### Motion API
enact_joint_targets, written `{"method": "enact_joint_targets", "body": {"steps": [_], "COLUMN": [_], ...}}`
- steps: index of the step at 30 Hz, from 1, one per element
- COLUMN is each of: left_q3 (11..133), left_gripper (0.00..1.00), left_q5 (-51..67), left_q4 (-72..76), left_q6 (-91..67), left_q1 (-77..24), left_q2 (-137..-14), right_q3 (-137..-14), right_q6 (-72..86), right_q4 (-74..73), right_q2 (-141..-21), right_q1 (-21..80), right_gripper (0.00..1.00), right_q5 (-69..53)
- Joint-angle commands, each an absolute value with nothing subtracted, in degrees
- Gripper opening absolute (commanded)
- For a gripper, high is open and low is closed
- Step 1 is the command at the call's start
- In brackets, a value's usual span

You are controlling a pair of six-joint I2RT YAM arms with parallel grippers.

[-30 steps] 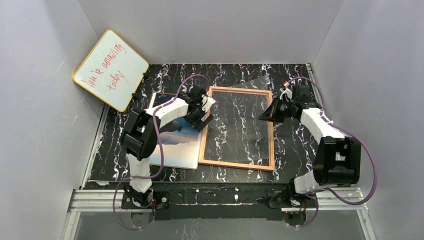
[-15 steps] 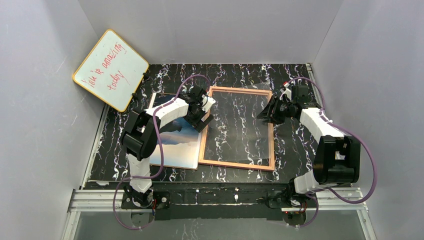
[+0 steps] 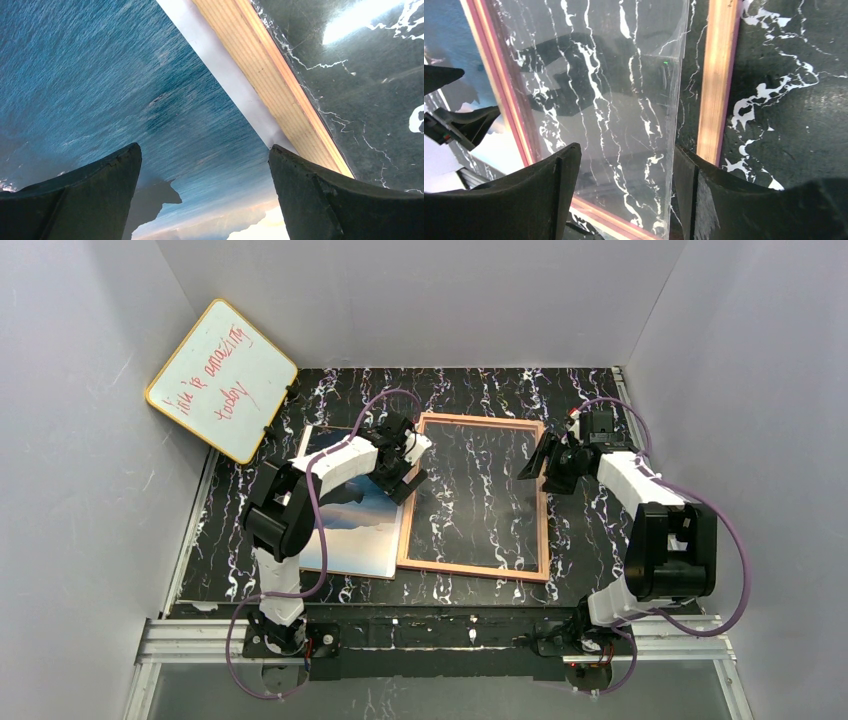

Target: Put the photo into the frame

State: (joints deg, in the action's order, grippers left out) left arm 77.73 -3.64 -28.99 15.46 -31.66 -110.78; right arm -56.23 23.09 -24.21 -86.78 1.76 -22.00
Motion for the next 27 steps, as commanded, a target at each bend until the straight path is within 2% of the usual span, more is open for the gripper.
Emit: {"method": "enact_joint_targets", "body": {"steps": [1,5,15,27], "left_q3": [78.1,78.2,78.2,78.3], "left_gripper": [0.98,0.98,0.98,0.97], "left_q5": [-4.1,-4.7,-4.8,-4.7], "left_q4": [-31.8,-31.9,-31.9,-31.9], "left_q6": [16.0,16.3,16.6,16.2], "left_q1": [-32.2,-32.2,-32.2,-32.3], "left_q2": [-109.4,-109.6,-109.6,-109.6], "right_q3": [-59.5,-61.6,-63.6,-61.8], "right_q6": [22.3,21.6,21.3,22.8], "right_q4": [-25.3,-27.3,-29.3,-26.9], "right_q2": [-87.9,-89.3,-90.8,-92.6], "right_q1": [2.3,2.5,2.5,2.5], "right_gripper": [0.75,0.83,0.89,0.85], "right_q5": [-18.6,-17.0,-14.4,-16.8]}}
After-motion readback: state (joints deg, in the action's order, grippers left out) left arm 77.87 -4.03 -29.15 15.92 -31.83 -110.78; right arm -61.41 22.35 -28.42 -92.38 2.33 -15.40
